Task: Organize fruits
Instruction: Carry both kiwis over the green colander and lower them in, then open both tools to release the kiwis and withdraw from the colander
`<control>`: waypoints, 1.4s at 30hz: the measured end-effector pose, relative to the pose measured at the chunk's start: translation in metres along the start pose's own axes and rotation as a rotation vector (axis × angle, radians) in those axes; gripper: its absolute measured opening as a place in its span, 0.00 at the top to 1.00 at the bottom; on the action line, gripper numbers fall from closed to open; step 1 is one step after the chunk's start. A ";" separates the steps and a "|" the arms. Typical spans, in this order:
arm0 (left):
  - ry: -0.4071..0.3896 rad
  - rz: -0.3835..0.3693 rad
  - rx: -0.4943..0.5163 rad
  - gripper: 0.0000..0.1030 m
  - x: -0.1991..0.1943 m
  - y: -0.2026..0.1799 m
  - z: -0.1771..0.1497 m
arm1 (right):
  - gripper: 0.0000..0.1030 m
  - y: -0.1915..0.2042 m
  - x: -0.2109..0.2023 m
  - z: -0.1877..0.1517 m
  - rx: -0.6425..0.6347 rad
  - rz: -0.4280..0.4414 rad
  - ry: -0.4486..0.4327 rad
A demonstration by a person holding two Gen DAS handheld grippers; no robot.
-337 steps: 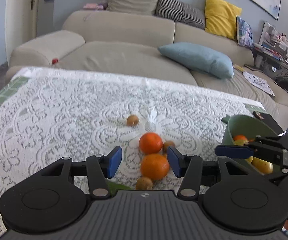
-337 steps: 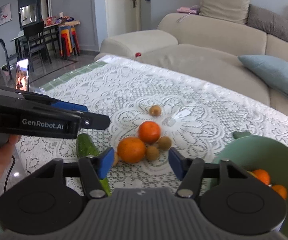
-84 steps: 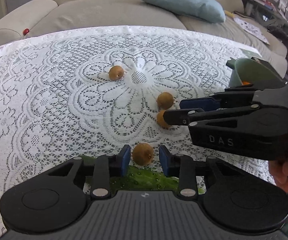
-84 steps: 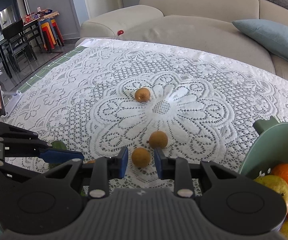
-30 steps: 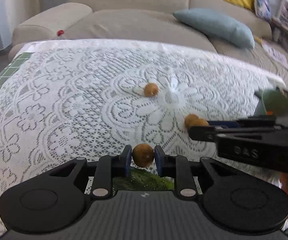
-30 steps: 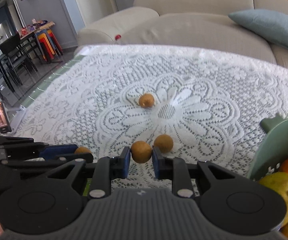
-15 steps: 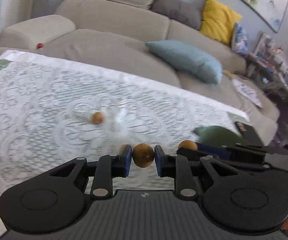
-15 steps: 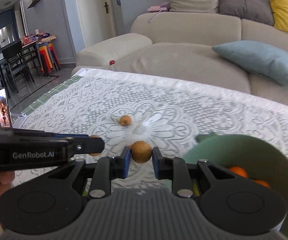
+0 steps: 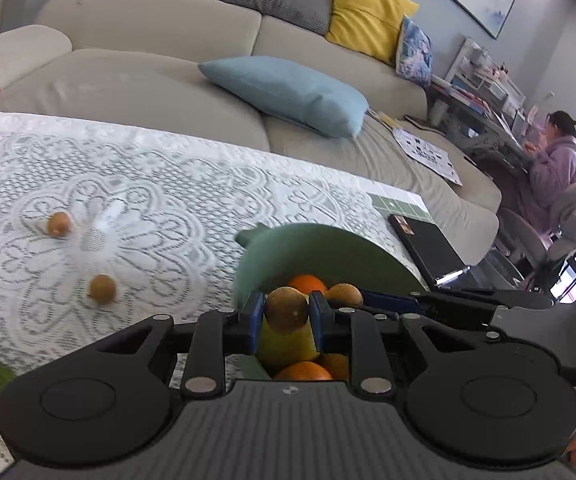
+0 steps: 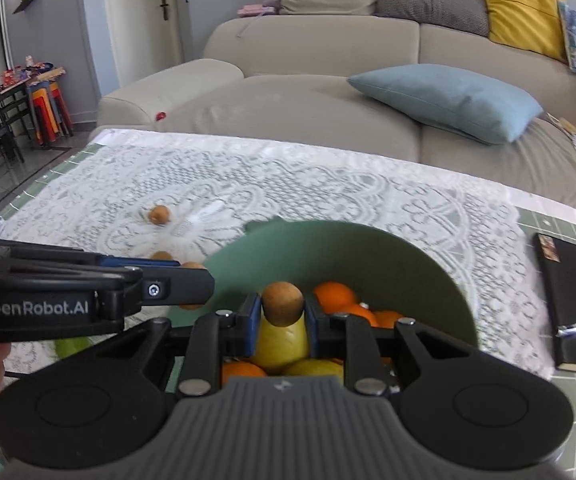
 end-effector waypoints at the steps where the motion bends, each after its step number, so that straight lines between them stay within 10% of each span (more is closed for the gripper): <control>1: 0.004 0.001 0.004 0.74 0.002 -0.002 -0.001 | 0.81 -0.002 0.000 -0.002 -0.001 -0.005 0.004; 42: -0.040 0.178 0.059 0.68 0.040 -0.004 0.003 | 0.71 -0.025 0.018 -0.006 0.014 -0.049 0.017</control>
Point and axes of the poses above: each gripper's, at about its wrist camera, not at the fingertips, and x roughly the way its jaws point, y to its left, z to its top, the point moved 3 cm from there along x, roughly the way its jaws point, and after that the axes turned 9 degrees about -x, right-handed, at the moved point
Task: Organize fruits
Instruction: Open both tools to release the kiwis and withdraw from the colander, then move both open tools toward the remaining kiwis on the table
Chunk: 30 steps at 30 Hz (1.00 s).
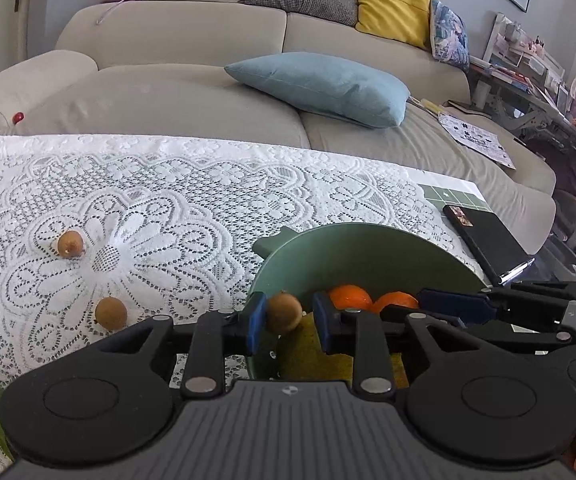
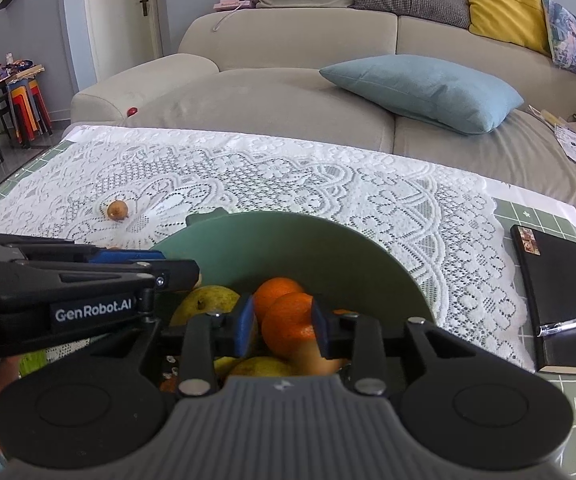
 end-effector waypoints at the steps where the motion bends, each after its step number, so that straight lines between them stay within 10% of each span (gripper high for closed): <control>1: 0.001 -0.005 -0.006 0.68 -0.001 0.001 0.000 | 0.70 0.000 0.000 0.000 0.002 0.001 0.000; 30: -0.127 0.037 -0.094 0.62 -0.061 0.075 0.031 | 0.18 0.060 -0.017 0.035 -0.048 0.051 -0.201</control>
Point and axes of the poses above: each gripper's, at about its wrist camera, not at the fingertips, and x roughly the way its jaws point, y to its left, z to its top, the point moved 3 cm from there along x, roughly the way its jaws point, and after that the axes turned 9 degrees about -x, right-handed, at the moved point
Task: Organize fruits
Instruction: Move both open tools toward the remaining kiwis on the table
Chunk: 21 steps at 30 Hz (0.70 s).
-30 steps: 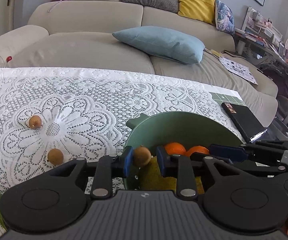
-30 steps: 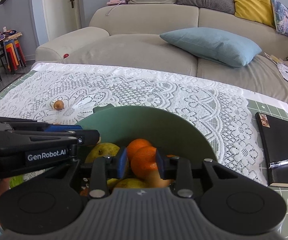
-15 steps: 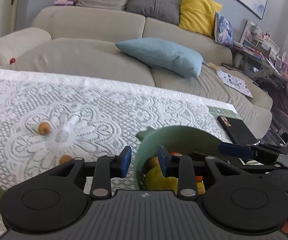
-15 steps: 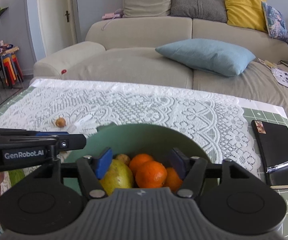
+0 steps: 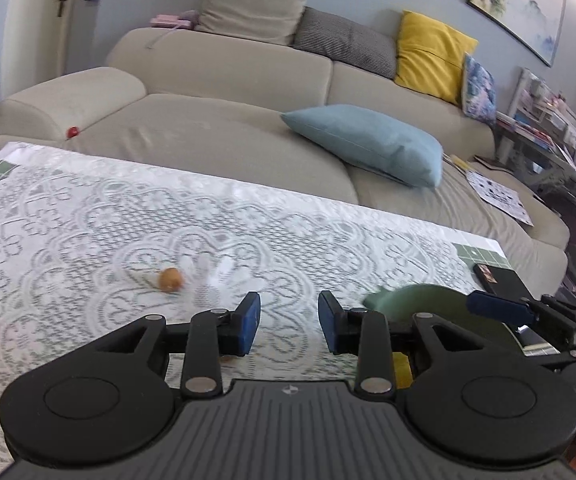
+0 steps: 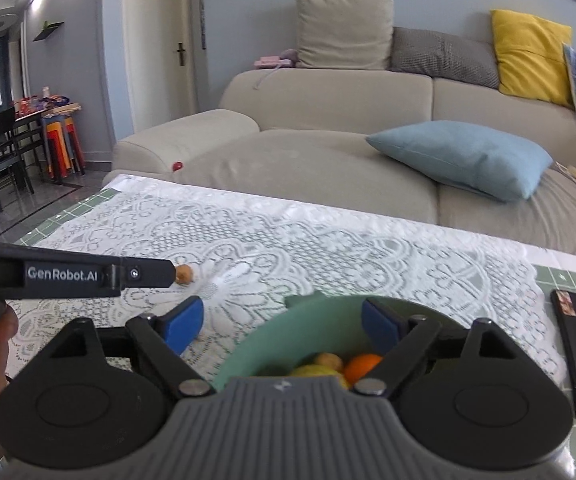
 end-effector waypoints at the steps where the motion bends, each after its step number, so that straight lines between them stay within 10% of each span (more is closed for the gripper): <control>1: -0.002 0.007 -0.008 0.62 -0.001 0.005 0.001 | 0.18 0.003 0.002 0.001 -0.005 0.003 -0.001; 21: 0.026 0.032 -0.092 0.59 -0.010 0.096 0.016 | 0.15 0.068 0.058 0.017 -0.066 0.057 0.001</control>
Point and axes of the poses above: each gripper's, at about its wrist camera, not at the fingertips, and x roughly the way its jaws point, y to its left, z to its top, the point moved 3 cm from there along x, roughly the way its jaws point, and after that the axes turned 9 degrees about -x, right-handed, at the moved point
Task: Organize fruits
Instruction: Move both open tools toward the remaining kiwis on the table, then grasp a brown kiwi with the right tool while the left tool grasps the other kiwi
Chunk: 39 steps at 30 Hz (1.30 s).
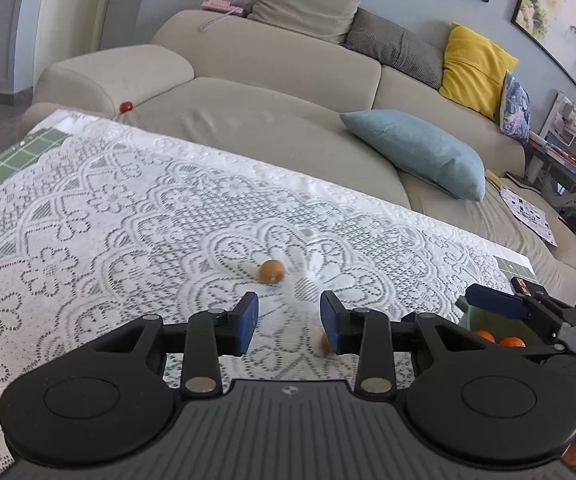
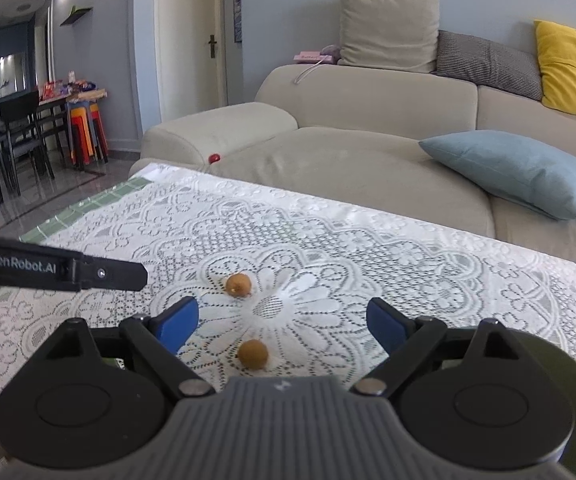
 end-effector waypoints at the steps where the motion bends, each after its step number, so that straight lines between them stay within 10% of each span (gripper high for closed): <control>1: 0.007 -0.001 -0.004 0.59 0.001 0.004 0.001 | 0.15 0.005 0.004 0.000 -0.010 0.002 0.006; 30: 0.036 0.044 0.069 0.59 0.044 0.024 0.000 | 0.76 0.025 0.089 -0.024 0.071 0.038 0.243; 39: 0.009 0.024 0.215 0.59 0.063 0.003 -0.005 | 0.76 0.014 0.071 -0.012 0.077 0.006 0.184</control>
Point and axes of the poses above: each gripper's, at about its wrist camera, not at the fingertips, and x roughly the way its jaws point, y to its left, z to its top, the point moved 3 cm from there along x, roughly the way its jaws point, and after that the axes turned 9 degrees about -x, right-handed, at the moved point
